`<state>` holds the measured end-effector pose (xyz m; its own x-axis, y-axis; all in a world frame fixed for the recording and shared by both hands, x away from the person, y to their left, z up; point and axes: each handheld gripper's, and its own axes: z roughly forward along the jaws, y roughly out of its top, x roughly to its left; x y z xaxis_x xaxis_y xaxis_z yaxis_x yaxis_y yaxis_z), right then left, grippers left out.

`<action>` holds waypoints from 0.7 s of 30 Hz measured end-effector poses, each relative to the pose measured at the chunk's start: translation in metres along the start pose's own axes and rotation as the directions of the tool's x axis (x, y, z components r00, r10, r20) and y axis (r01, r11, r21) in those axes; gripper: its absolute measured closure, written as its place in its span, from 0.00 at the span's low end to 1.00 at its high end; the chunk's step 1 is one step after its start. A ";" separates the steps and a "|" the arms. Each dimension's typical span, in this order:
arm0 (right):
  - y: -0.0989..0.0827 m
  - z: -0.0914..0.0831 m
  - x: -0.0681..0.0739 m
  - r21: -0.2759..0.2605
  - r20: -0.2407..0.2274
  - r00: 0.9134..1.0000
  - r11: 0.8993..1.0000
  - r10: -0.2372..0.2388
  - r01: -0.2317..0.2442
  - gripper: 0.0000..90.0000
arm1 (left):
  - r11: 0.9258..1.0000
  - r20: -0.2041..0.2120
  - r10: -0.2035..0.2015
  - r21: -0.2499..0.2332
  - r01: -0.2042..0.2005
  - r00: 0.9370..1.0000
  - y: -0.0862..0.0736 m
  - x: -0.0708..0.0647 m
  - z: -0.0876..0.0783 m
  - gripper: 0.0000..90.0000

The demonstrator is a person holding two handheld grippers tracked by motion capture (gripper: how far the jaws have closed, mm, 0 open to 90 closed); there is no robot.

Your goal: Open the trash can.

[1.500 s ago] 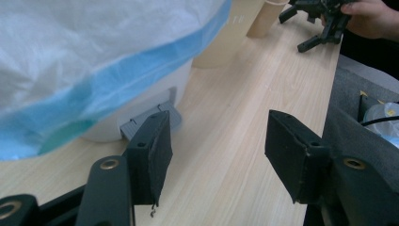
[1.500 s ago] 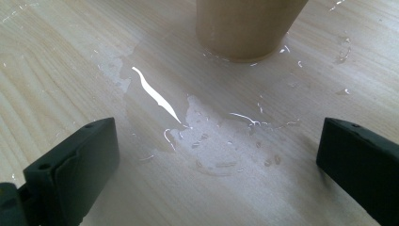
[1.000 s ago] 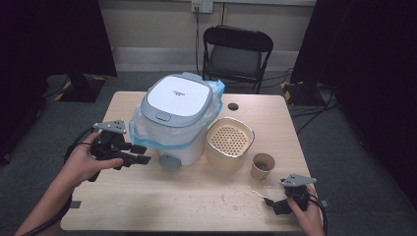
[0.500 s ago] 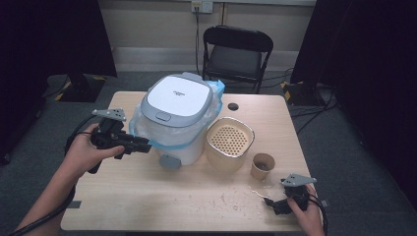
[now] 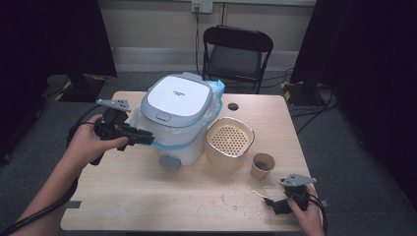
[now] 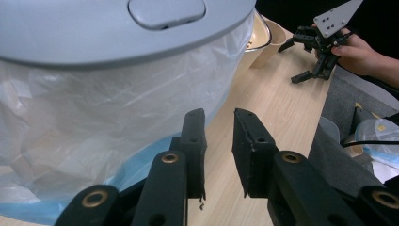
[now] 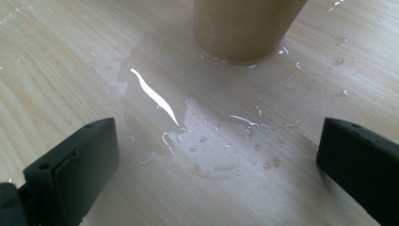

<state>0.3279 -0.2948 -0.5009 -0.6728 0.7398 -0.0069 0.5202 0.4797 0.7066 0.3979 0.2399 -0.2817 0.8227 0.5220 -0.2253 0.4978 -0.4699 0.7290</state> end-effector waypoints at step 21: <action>0.000 0.000 0.000 0.001 -0.001 1.000 1.000 0.000 0.000 0.00 | 1.000 -0.050 0.002 -0.022 -0.003 0.999 0.028 0.003 -0.013 0.93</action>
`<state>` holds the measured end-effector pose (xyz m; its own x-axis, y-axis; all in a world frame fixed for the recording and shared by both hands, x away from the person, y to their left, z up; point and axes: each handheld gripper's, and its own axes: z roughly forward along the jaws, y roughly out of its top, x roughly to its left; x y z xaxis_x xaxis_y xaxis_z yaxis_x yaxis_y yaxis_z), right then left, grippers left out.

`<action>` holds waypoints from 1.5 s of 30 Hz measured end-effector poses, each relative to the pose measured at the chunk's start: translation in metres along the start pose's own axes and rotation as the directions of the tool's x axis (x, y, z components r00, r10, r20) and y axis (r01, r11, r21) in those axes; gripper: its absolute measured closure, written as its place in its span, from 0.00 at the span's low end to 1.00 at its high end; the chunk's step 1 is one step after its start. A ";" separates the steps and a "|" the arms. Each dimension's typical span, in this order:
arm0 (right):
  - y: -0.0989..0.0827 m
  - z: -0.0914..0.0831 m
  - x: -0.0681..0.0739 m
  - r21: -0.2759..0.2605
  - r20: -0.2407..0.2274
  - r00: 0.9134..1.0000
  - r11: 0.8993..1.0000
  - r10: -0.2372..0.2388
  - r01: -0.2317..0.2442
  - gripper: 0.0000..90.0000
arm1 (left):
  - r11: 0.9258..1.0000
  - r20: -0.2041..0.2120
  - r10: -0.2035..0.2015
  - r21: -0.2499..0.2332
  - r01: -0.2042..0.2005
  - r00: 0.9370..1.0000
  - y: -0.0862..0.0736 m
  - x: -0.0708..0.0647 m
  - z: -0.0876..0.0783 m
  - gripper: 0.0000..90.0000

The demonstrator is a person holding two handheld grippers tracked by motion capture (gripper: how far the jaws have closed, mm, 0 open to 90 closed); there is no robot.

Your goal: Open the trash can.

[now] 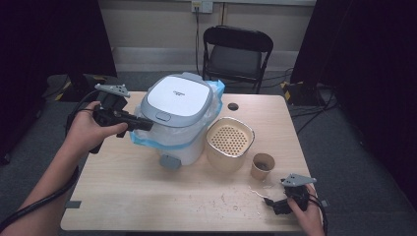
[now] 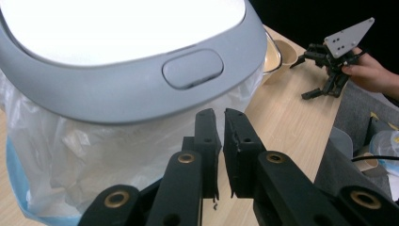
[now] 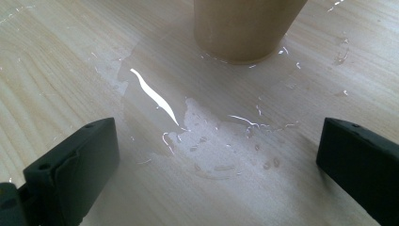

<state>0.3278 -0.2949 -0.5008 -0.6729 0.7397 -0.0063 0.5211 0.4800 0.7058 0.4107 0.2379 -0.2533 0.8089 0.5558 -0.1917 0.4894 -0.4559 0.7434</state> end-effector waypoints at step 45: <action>0.000 0.000 0.000 -0.003 0.002 1.000 1.000 0.001 -0.001 0.00 | 1.000 -0.028 0.002 0.010 -0.001 1.000 0.040 0.009 0.027 1.00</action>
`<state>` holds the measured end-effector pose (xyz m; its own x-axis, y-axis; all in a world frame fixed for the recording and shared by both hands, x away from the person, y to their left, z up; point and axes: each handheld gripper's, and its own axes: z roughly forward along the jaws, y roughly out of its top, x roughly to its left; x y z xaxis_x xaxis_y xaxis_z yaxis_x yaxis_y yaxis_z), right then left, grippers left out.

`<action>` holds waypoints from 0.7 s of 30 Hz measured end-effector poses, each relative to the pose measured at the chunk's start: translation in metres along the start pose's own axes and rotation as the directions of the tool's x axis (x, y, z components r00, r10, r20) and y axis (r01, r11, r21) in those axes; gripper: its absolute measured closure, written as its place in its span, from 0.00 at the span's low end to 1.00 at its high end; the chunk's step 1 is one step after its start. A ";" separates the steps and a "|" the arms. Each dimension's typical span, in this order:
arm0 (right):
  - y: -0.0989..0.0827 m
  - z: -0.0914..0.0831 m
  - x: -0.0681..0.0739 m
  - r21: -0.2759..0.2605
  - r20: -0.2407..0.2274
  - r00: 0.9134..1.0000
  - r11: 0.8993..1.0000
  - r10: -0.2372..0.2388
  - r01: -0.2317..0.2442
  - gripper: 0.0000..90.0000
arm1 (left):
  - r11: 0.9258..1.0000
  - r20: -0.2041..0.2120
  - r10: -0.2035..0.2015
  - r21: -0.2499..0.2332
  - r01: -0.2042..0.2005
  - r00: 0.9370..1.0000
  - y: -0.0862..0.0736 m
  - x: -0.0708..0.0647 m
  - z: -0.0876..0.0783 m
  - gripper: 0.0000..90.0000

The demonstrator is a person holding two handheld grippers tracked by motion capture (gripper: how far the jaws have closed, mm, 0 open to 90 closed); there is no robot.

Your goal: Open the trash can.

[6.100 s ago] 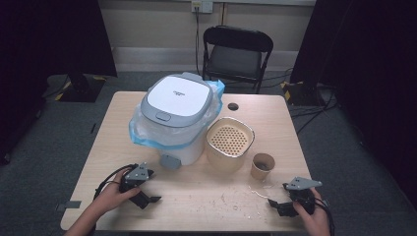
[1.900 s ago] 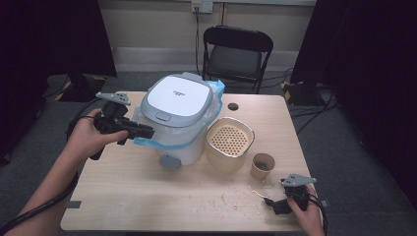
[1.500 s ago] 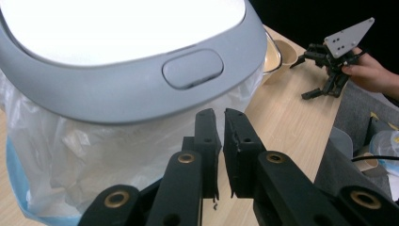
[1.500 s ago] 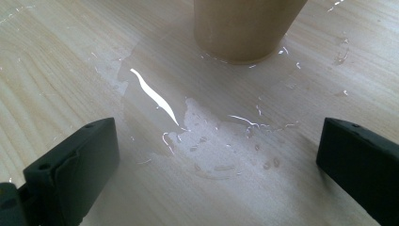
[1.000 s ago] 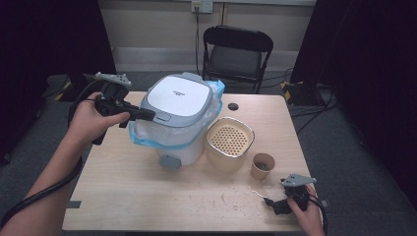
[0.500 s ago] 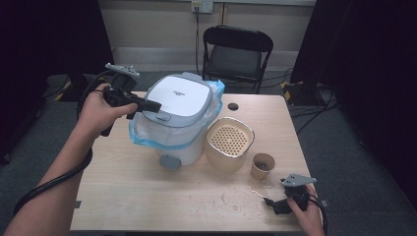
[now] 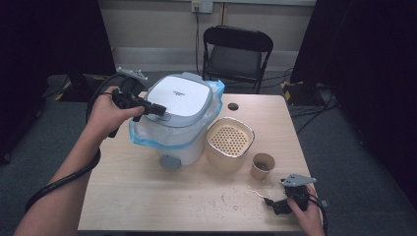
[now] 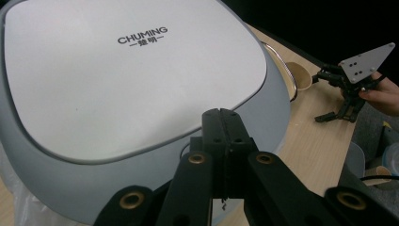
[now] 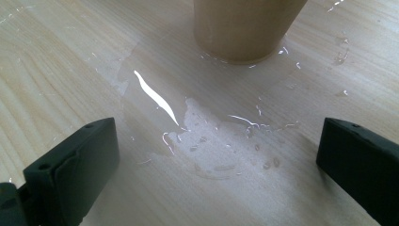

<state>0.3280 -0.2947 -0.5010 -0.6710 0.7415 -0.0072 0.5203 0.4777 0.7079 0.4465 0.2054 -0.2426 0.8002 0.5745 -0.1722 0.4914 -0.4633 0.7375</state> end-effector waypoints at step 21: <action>0.000 0.000 0.000 0.002 -0.001 1.000 1.000 0.001 -0.001 0.00 | 1.000 -0.006 0.000 -0.003 0.000 1.000 -0.003 -0.001 0.003 1.00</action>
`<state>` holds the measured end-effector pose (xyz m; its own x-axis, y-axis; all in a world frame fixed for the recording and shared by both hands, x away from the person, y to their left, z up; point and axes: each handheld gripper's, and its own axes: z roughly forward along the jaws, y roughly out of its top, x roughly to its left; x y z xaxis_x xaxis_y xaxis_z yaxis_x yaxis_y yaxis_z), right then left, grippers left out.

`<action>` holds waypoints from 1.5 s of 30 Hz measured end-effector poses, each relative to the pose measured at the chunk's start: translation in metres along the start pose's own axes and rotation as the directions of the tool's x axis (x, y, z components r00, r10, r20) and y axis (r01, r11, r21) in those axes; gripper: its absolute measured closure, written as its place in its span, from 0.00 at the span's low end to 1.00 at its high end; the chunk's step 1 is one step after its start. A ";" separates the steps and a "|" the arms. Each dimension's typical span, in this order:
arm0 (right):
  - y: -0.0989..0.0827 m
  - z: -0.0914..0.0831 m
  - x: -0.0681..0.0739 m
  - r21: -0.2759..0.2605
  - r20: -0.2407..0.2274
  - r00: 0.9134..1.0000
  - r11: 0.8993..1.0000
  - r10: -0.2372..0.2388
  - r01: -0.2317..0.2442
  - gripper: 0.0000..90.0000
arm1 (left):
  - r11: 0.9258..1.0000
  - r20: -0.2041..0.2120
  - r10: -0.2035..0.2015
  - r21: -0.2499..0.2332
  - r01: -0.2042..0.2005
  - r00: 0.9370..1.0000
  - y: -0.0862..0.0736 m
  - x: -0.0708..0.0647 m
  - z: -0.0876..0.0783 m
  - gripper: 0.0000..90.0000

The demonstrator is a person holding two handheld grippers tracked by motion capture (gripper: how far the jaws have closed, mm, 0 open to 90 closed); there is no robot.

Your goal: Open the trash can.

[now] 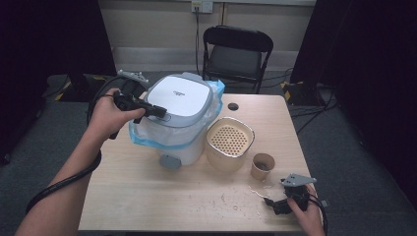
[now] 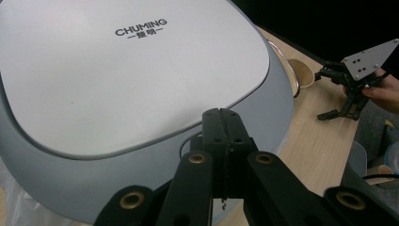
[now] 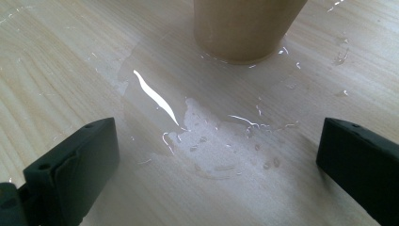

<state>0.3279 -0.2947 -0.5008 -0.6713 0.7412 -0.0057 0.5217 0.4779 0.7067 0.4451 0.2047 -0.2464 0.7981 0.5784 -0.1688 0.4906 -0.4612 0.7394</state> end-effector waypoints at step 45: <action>0.000 0.000 0.000 0.000 0.001 1.000 1.000 -0.002 0.002 0.00 | 0.999 0.031 0.000 -0.048 0.001 1.000 -0.032 -0.003 -0.026 0.86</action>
<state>0.3277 -0.2948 -0.5009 -0.6715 0.7409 -0.0075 0.5207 0.4791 0.7066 0.4182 0.2351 -0.2524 0.8086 0.5572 -0.1889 0.4743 -0.4275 0.7696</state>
